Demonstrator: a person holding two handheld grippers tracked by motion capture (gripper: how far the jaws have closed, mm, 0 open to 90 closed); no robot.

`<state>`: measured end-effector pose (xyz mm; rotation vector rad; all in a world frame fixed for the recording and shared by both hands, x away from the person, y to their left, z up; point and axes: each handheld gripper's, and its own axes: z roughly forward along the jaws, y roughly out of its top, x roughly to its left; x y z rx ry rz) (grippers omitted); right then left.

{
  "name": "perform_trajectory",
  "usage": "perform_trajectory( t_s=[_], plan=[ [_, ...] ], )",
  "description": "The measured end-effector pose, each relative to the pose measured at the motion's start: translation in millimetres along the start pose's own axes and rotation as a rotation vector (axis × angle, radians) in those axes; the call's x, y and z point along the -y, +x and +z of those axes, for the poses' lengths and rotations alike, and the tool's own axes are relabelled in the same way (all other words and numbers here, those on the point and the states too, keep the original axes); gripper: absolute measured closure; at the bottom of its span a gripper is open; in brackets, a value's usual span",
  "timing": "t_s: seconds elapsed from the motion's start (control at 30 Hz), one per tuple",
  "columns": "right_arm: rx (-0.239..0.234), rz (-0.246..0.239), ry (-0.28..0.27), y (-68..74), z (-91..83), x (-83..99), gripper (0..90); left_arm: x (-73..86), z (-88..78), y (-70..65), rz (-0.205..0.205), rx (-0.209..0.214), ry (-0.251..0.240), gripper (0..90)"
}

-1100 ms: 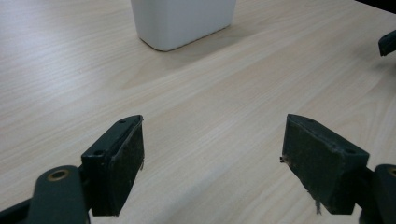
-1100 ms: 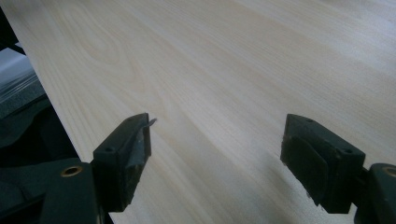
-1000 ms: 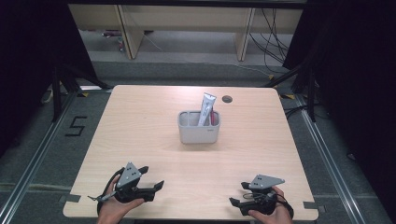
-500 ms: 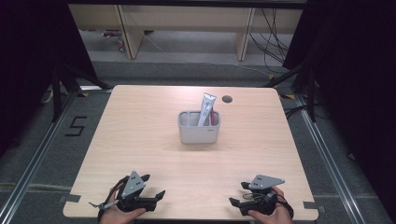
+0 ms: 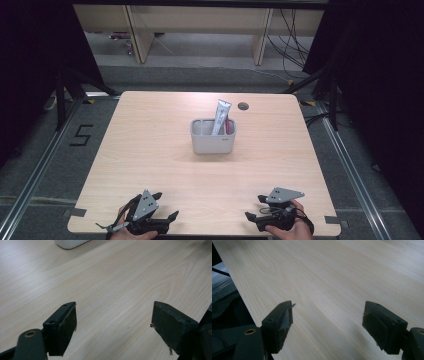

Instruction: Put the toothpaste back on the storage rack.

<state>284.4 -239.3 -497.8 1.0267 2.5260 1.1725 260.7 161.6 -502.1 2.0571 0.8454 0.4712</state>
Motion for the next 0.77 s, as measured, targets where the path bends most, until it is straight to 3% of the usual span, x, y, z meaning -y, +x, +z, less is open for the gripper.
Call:
perform_trajectory(
  t_s=[0.33, 0.47, 0.5, 0.63, 0.67, 0.7, 0.77],
  plan=[
    [0.001, 0.000, 0.001, 0.0, 0.2, 0.0, 24.8, 0.7, 2.7, -8.7, -0.007, 0.007, -0.007, 20.1],
    [0.002, -0.001, 0.002, 0.1, 0.2, 0.0, 24.8, 1.2, 2.9, -5.9, 0.024, -0.007, 0.022, 20.1],
    [0.001, -0.001, 0.002, 0.1, 0.3, -0.1, 24.8, 1.3, 4.0, -8.3, 0.002, 0.001, -0.001, 20.1],
    [0.001, 0.002, 0.004, 0.2, 0.3, 0.0, 24.8, 1.4, 4.7, -8.3, -0.008, -0.001, -0.009, 20.1],
    [0.001, 0.002, 0.004, 0.1, 0.4, 0.0, 24.8, 1.0, 3.6, -6.2, 0.012, -0.004, 0.014, 20.1],
    [0.000, 0.002, 0.004, 0.0, 0.4, 0.0, 24.8, 1.3, 4.4, -7.7, -0.010, -0.001, -0.007, 20.1],
    [0.001, 0.001, 0.004, -0.2, 0.5, 0.1, 24.8, 1.2, 4.4, -7.7, -0.014, -0.002, -0.008, 20.1]
  ],
)
